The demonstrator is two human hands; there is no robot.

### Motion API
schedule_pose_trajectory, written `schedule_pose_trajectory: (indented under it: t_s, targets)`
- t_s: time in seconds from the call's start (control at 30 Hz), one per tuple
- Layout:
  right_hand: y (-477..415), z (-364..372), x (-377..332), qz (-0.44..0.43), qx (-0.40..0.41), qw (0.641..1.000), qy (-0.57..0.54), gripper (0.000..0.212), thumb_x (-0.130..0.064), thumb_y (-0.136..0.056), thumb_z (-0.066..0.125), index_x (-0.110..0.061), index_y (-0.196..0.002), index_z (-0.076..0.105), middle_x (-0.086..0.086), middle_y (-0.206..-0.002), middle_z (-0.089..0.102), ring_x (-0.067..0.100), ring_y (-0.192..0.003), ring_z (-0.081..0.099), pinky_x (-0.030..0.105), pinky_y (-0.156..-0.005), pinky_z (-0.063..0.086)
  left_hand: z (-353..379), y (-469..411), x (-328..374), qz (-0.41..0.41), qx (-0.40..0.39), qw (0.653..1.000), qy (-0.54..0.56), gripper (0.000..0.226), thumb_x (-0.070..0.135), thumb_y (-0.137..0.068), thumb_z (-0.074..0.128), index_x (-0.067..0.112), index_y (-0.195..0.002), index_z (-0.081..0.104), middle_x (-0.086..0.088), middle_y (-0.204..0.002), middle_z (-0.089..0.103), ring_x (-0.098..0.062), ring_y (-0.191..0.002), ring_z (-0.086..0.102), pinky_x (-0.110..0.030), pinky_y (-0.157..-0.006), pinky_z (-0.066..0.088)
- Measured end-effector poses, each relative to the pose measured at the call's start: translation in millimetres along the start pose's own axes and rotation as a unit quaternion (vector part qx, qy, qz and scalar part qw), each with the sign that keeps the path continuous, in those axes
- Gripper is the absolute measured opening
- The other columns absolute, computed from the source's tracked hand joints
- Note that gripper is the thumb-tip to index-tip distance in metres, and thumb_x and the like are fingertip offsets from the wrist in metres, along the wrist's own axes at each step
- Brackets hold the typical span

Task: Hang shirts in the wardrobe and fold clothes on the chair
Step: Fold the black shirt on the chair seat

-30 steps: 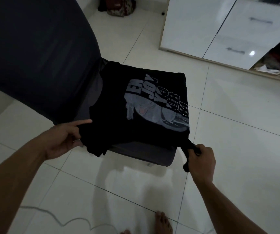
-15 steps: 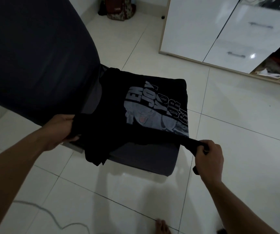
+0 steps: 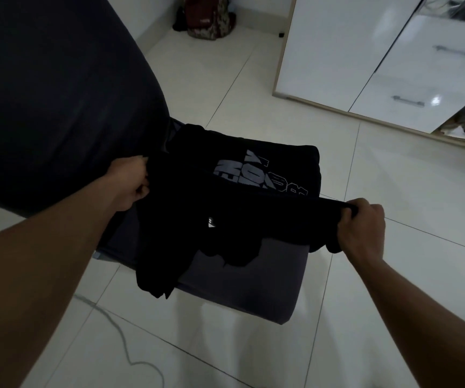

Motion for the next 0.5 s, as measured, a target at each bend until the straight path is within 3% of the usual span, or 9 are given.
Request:
schedule_pose_trajectory:
  t_s: [0.07,0.17,0.27,0.33,0.43,0.5]
  targets:
    - [-8.9,2.8,-1.4,-0.014,0.007,1.000,-0.013,0.028,-0.026,-0.094,0.037,-0.014,-0.100,0.061,0.007,-0.110,0.050,0.034,-0.074,0.063,0.040,-0.065,0.056,6.6,-9.6,-1.0,0.006,0.031,1.000,-0.004,0.034,0.009,-0.095,0.045,0.024,-0.065,0.045,0.006,-0.059,0.045,-0.006,-0.049,0.037,-0.014,-0.035,0.029]
    - [-26.9,9.5,-1.4,-0.013,-0.005,1.000,0.007,0.026,-0.022,-0.099,0.043,-0.013,-0.113,0.063,0.011,-0.122,0.051,0.034,-0.097,0.060,0.038,-0.081,0.046,6.7,-25.7,-3.9,0.011,0.079,0.996,-0.027,0.028,0.014,-0.097,0.050,0.023,-0.071,0.055,0.001,-0.070,0.053,-0.009,-0.054,0.042,-0.014,-0.035,0.032]
    - [-43.7,20.7,4.1,0.001,-0.083,0.995,0.047,0.039,-0.021,-0.101,0.049,-0.011,-0.138,0.055,0.017,-0.141,0.047,0.037,-0.123,0.054,0.043,-0.097,0.044,12.3,-36.9,-3.6,0.012,0.093,0.994,-0.059,0.013,0.015,-0.099,0.054,0.023,-0.099,0.064,-0.001,-0.082,0.061,-0.010,-0.060,0.051,-0.015,-0.037,0.040]
    - [-45.0,27.7,7.5,-0.003,-0.145,0.987,0.068,0.047,-0.021,-0.101,0.053,-0.010,-0.147,0.047,0.020,-0.147,0.046,0.037,-0.131,0.050,0.043,-0.105,0.042,19.0,-41.0,-6.3,-0.002,0.079,0.995,-0.059,0.022,0.010,-0.099,0.056,0.024,-0.115,0.062,-0.004,-0.094,0.065,-0.013,-0.071,0.060,-0.020,-0.039,0.051]
    - [-43.2,35.3,8.6,-0.002,-0.180,0.982,0.064,0.050,-0.022,-0.101,0.053,-0.012,-0.150,0.044,0.020,-0.145,0.051,0.035,-0.131,0.052,0.042,-0.105,0.042,26.0,-38.2,-8.9,-0.019,0.077,0.980,-0.183,0.045,0.007,-0.097,0.055,0.018,-0.140,0.049,-0.013,-0.122,0.059,-0.028,-0.097,0.063,-0.037,-0.063,0.062]
    - [-45.8,38.5,3.9,-0.004,-0.196,0.979,0.049,0.052,-0.023,-0.101,0.053,-0.013,-0.151,0.043,0.017,-0.145,0.053,0.033,-0.128,0.055,0.040,-0.103,0.044,28.5,-37.1,-2.5,0.007,0.103,0.933,-0.346,0.055,0.009,-0.094,0.054,0.014,-0.147,0.040,-0.017,-0.135,0.053,-0.036,-0.112,0.058,-0.042,-0.089,0.056]
Point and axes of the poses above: each hand's wrist, its own y-axis away from the middle knuckle, its own z-axis out of the palm, x = y × z, the point moved 4 cm from there along -y, towards the middle knuckle
